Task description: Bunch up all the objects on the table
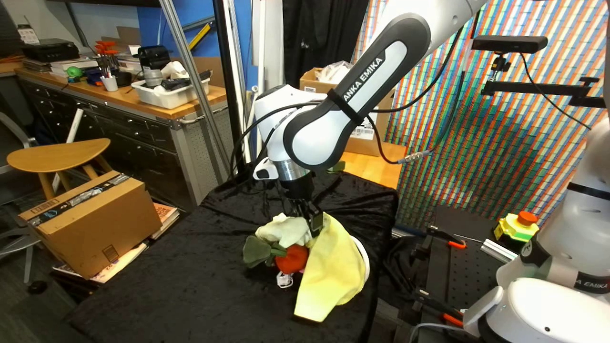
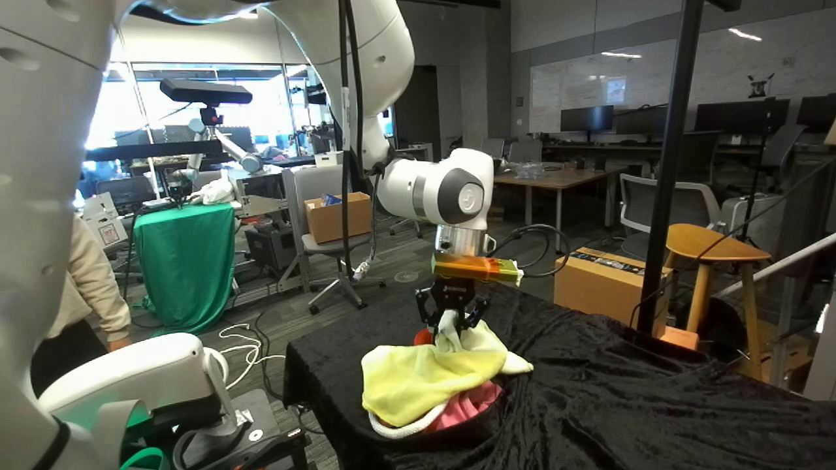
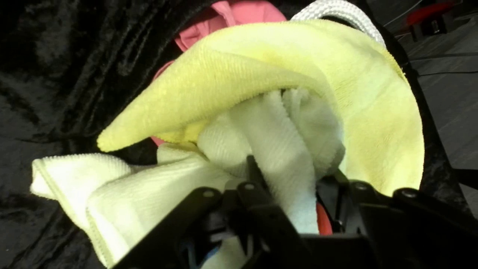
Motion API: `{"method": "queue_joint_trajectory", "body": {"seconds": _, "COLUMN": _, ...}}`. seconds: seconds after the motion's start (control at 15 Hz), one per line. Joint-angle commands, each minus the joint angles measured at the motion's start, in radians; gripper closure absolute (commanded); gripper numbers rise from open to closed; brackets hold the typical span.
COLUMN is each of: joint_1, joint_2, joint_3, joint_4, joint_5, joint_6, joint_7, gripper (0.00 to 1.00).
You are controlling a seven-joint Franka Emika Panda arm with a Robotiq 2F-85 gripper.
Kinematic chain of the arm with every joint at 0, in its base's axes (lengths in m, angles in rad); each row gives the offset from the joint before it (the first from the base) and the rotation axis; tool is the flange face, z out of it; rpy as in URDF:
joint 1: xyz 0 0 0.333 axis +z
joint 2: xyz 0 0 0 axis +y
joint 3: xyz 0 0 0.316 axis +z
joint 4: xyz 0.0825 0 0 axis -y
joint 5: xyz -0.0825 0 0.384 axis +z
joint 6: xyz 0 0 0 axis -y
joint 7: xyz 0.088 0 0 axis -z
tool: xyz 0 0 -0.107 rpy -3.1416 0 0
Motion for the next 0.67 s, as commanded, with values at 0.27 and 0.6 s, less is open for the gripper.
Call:
{"method": "queue_joint_trajectory", "body": {"seconds": 0.27, "joint_1": 0.003, "joint_2": -0.073, "joint_3": -0.026, "joint_4": 0.003, "joint_5": 0.093, "joint_6": -0.076, "joint_7": 0.101, "gripper": 0.00}}
{"method": "queue_joint_trajectory", "body": {"seconds": 0.6, "joint_1": 0.017, "joint_2": -0.216, "joint_3": -0.045, "joint_4": -0.020, "joint_5": 0.197, "joint_6": -0.164, "joint_7": 0.314, "gripper": 0.00}}
